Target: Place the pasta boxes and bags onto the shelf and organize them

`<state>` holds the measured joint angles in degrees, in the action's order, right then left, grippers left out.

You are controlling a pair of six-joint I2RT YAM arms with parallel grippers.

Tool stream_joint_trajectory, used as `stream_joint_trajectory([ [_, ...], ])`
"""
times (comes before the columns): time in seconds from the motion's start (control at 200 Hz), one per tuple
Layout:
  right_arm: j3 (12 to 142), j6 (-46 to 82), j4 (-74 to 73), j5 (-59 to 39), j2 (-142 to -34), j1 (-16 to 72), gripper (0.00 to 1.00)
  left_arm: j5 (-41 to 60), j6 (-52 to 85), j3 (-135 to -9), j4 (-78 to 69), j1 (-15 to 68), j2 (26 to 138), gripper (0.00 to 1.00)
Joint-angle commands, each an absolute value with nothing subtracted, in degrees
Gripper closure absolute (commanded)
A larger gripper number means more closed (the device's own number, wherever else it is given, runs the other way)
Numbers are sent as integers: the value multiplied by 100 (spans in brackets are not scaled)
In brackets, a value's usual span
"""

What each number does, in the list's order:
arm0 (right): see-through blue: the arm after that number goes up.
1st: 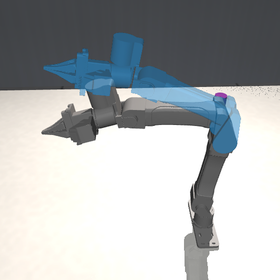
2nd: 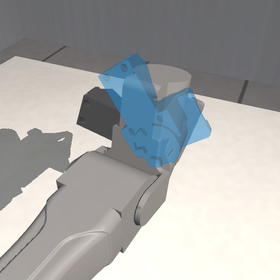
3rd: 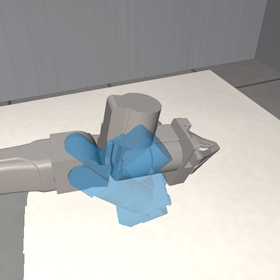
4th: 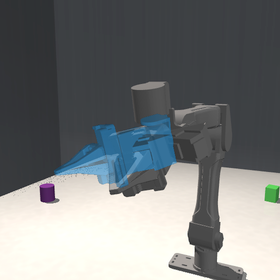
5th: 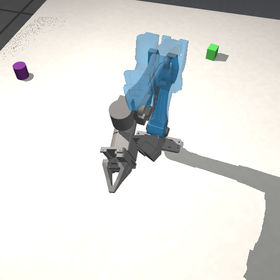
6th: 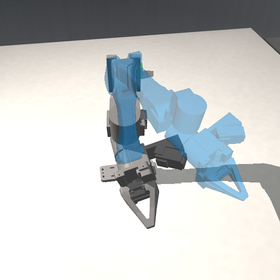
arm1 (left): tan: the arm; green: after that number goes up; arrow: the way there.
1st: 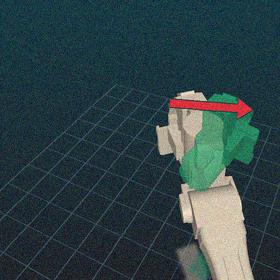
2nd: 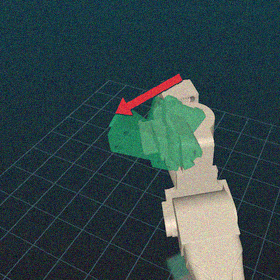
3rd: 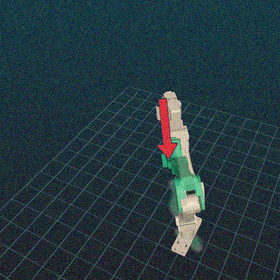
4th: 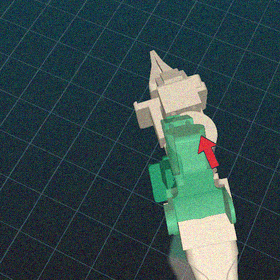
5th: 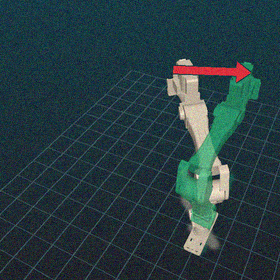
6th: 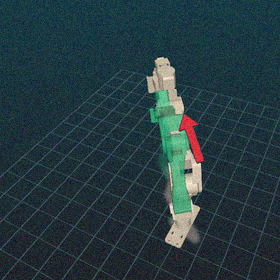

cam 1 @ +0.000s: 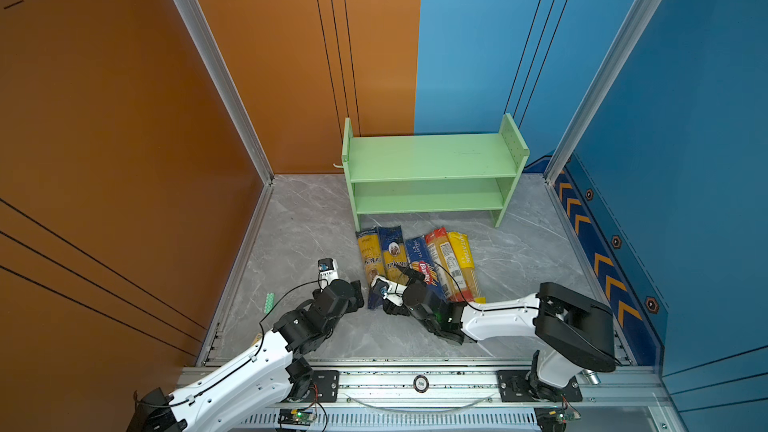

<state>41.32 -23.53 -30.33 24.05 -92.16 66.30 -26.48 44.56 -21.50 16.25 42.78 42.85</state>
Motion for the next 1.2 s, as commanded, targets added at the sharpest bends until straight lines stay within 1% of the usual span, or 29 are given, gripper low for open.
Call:
stream_joint_trajectory([
  [0.0, 4057, -2141, -2345, 1889, -8363, 6438, 12, -2696, 4522, -2079, 1262, 4400, 4479, 19],
  [0.08, 3988, -1905, -1752, 1148, -7769, 6147, 12, -2739, 4535, -2115, 903, 4476, 4731, 18],
  [0.105, 3982, -1817, -1597, 1050, -7592, 6059, 12, -2756, 4543, -2134, 815, 4490, 4826, 18],
  [0.285, 3776, -1624, -850, 982, -6541, 5402, 12, -2838, 4592, -2373, 267, 4659, 5714, 20],
  [0.365, 3656, -1502, -643, 842, -6237, 5019, 12, -2971, 4631, -2595, 186, 4760, 6172, 25],
  [0.391, 3618, -1466, -602, 817, -6147, 4922, 12, -3018, 4617, -2667, 187, 4795, 6300, 26],
  [0.476, 3560, -1386, -429, 708, -5920, 4705, 12, -3090, 4641, -2875, 218, 4857, 6678, 24],
  [0.586, 3519, -1207, -227, 726, -5729, 4590, 12, -3086, 4782, -2957, -8, 4869, 7033, 20],
  [0.911, 3295, -967, -348, 935, -5682, 4516, 12, -2725, 5103, -3457, -26, 4931, 8188, 22],
  [1.197, 3140, -948, -539, 951, -5669, 4419, 12, -2699, 5347, -3362, 18, 5028, 8505, 22],
])
